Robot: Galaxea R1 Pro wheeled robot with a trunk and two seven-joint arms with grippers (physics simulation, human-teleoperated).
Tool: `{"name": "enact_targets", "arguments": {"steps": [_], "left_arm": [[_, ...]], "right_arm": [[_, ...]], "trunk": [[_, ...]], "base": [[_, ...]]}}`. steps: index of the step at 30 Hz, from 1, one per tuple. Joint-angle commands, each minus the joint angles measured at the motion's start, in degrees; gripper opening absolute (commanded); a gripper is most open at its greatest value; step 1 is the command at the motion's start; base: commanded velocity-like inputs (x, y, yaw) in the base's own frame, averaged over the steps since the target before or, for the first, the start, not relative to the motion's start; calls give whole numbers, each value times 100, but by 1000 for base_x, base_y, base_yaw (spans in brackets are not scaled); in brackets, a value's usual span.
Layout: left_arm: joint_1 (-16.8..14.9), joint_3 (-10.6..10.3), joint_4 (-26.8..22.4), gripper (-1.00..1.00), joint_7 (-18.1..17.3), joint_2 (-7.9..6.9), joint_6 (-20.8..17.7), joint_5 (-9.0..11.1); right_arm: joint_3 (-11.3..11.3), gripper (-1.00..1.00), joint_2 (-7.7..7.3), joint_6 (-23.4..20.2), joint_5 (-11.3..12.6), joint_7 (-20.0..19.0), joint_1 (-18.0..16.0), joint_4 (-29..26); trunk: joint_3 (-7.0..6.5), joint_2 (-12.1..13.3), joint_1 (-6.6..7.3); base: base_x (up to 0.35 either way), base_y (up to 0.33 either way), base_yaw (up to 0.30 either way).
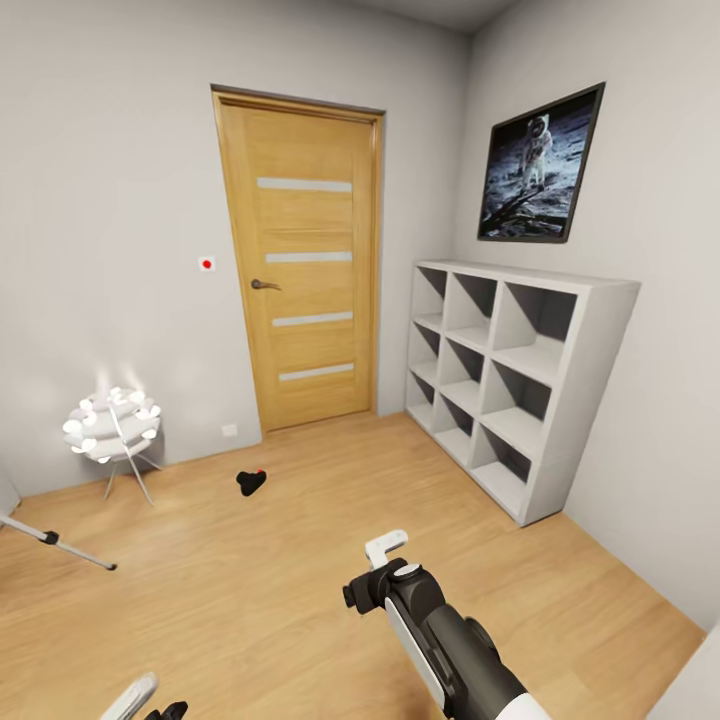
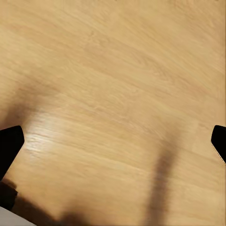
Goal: Attach the digital camera to the camera tripod in the bedroom.
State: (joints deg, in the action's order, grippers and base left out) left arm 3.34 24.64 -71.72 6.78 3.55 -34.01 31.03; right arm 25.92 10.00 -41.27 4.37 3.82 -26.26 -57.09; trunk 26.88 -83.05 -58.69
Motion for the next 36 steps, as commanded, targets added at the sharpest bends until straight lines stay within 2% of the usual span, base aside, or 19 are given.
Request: {"name": "enact_targets", "arguments": {"steps": [1,36], "left_arm": [[0,6,-12,100,43,4,-27,61],[0,-6,166,100,8,-12,165,61]], "right_arm": [[9,100,0,-22,46,40,-6,-4],[9,100,0,-21,42,40,-2,-21]], "trunk": [[5,-3,-4],[5,-3,-4]], "base": [[325,0,1],[326,0,0]]}}
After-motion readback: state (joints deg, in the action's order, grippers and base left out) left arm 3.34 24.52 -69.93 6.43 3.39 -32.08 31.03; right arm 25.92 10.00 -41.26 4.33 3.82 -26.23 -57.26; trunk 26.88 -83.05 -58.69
